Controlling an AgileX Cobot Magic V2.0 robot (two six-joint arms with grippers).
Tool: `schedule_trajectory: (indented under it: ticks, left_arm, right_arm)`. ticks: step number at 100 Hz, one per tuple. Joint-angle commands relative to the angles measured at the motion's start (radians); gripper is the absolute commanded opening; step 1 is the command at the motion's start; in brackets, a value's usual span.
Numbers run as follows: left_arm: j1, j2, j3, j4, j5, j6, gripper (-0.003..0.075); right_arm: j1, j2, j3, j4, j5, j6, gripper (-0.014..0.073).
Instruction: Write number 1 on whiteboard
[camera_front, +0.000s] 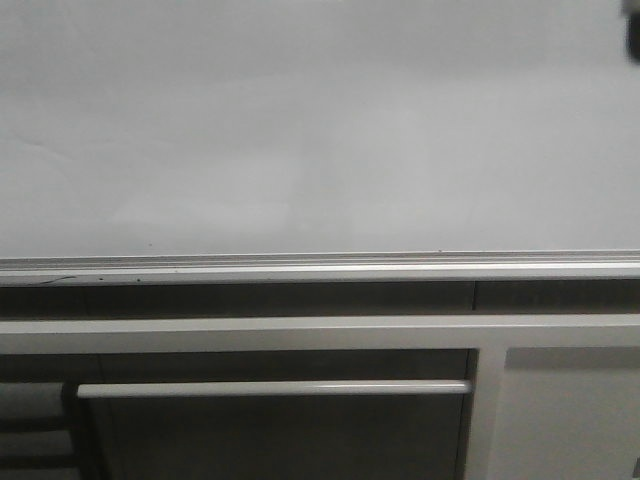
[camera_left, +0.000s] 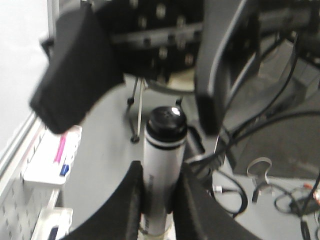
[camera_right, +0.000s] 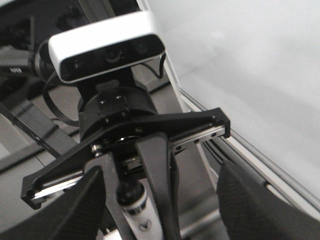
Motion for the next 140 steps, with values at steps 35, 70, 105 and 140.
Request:
schedule_trajectory:
  ticks: [35,70,105,140]
  left_arm:
    - [-0.008,-0.022,-0.089,0.481,-0.034,-0.288,-0.002]
    - [-0.01,-0.022,-0.27,0.892,-0.005,-0.583,-0.002]
    - [-0.139,0.142,-0.459,1.283,0.199,-0.838,-0.002]
    - [-0.18,0.172,-0.578,1.383,0.256,-0.866,-0.002]
  right_arm:
    - [0.0,0.106,-0.235,-0.24,0.126,0.385,0.0435]
    - [0.0,0.19,-0.235,-0.253,0.116,0.425,0.0435]
    - [0.139,0.282,-0.238,-0.226,0.032,0.427,0.0435]
    - [0.16,0.321,-0.239,-0.298,0.015,0.427,0.0435]
